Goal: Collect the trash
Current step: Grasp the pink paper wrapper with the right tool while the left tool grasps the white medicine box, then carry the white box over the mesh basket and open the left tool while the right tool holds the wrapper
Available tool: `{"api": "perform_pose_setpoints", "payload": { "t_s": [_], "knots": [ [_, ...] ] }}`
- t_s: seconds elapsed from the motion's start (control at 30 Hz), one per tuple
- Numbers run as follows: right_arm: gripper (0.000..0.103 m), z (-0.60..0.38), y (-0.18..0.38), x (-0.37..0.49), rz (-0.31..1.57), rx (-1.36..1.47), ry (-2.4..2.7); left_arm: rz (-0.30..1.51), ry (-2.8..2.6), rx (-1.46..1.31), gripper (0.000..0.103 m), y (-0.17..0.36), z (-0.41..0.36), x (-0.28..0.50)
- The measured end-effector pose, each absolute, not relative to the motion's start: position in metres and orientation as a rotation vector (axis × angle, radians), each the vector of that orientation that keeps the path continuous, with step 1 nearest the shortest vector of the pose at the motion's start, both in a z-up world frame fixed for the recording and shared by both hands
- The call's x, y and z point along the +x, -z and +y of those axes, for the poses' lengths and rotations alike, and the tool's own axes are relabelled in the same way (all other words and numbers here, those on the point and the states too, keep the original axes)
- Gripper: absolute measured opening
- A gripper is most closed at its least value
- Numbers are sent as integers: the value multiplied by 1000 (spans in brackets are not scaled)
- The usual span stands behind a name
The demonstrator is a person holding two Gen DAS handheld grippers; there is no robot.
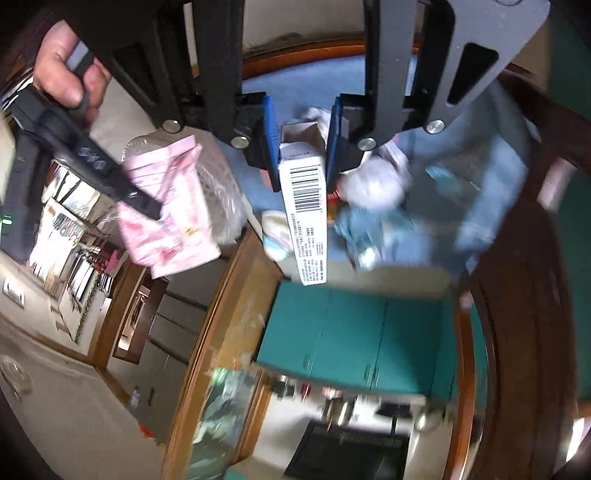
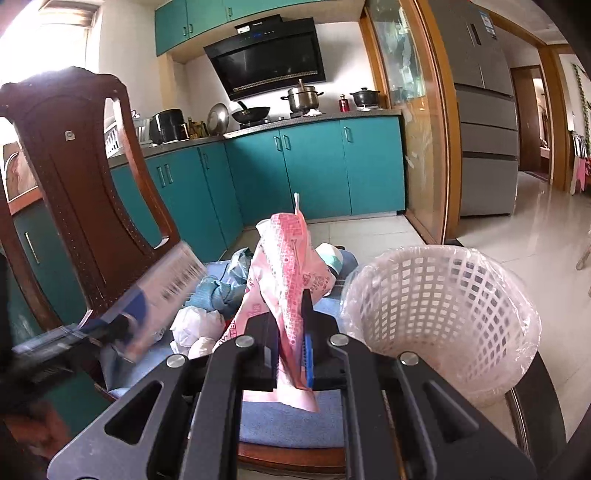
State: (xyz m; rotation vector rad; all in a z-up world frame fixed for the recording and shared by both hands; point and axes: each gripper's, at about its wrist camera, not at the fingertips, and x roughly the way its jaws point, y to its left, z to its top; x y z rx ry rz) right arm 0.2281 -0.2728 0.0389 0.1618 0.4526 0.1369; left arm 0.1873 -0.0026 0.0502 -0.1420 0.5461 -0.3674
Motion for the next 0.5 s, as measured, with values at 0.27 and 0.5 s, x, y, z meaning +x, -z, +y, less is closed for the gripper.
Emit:
{"api": "perform_pose_setpoints", "payload": {
  "t_s": [0.27, 0.5],
  "knots": [
    [11, -258, -38, 234, 465, 144, -187, 459, 261, -94, 23, -78, 23, 162],
    [11, -245, -36, 236, 486, 125, -204, 517, 231, -56, 23, -64, 16, 170]
  ]
}}
